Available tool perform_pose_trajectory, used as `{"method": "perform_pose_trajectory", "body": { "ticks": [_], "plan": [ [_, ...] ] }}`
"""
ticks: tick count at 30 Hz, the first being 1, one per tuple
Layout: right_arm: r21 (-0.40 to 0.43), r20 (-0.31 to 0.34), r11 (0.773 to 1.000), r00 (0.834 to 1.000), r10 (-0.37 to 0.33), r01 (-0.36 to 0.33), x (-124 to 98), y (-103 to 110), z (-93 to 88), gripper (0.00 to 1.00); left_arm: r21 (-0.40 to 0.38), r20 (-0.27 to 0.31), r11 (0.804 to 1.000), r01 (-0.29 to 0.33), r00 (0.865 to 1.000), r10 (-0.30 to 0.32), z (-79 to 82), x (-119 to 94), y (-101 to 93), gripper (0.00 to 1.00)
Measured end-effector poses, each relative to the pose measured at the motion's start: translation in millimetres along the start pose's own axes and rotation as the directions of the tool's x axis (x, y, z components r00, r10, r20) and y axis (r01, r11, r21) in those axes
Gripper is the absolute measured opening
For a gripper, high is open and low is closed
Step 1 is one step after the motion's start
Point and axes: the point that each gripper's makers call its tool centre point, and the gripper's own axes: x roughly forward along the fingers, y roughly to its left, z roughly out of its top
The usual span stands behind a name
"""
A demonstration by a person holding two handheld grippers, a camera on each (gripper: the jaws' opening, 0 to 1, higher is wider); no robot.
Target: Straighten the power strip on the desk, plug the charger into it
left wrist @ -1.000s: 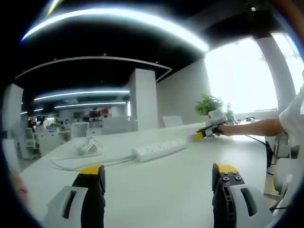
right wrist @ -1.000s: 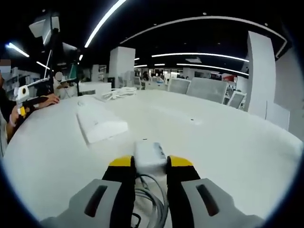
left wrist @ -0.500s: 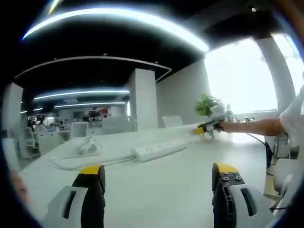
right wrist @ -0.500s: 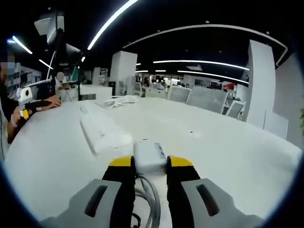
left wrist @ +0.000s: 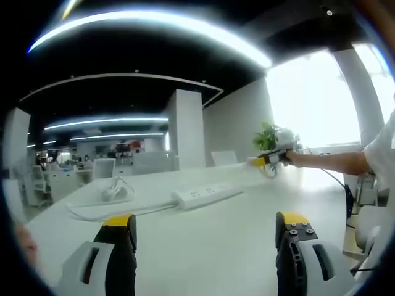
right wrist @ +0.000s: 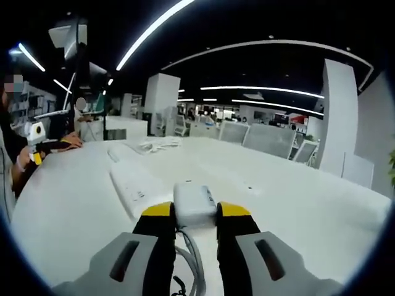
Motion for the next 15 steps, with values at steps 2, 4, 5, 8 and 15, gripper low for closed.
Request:
{"method": "perform_pose_trajectory", "body": {
  "ticks": [2, 4, 5, 8, 15],
  "plan": [
    [0.005, 0.004, 1.0, 1.0, 0.003, -0.003, 0, 2, 4.1, 0.22, 0.0, 0.001, 1.0, 0.0, 1.0, 0.0, 0.3, 0, 0.0, 0.96],
    [0.002, 0.009, 1.0, 1.0, 0.004, -0.004, 0, 4, 7.6, 0.22, 0.0, 0.001, 1.0, 0.001, 1.0, -0.001, 0.4, 0, 0.0, 0.96],
    [0.001, 0.007, 1.0, 1.0, 0.007, -0.007, 0, 5, 8.8, 0.22, 0.0, 0.002, 1.0, 0.001, 1.0, -0.001, 0.5, 0, -0.1, 0.96],
    [-0.004, 0.006, 1.0, 1.0, 0.009, -0.009, 0, 8, 13.7, 0.22, -0.001, 0.002, 1.0, 0.002, 1.0, -0.002, 0.1, 0, -0.4, 0.96],
    [0.0, 0.033, 1.0, 0.999, 0.002, -0.002, -2, 10, 30.7, 0.22, -0.004, 0.003, 1.0, 0.008, 1.0, -0.008, 0.0, -1, -1.2, 0.96]
  ]
}}
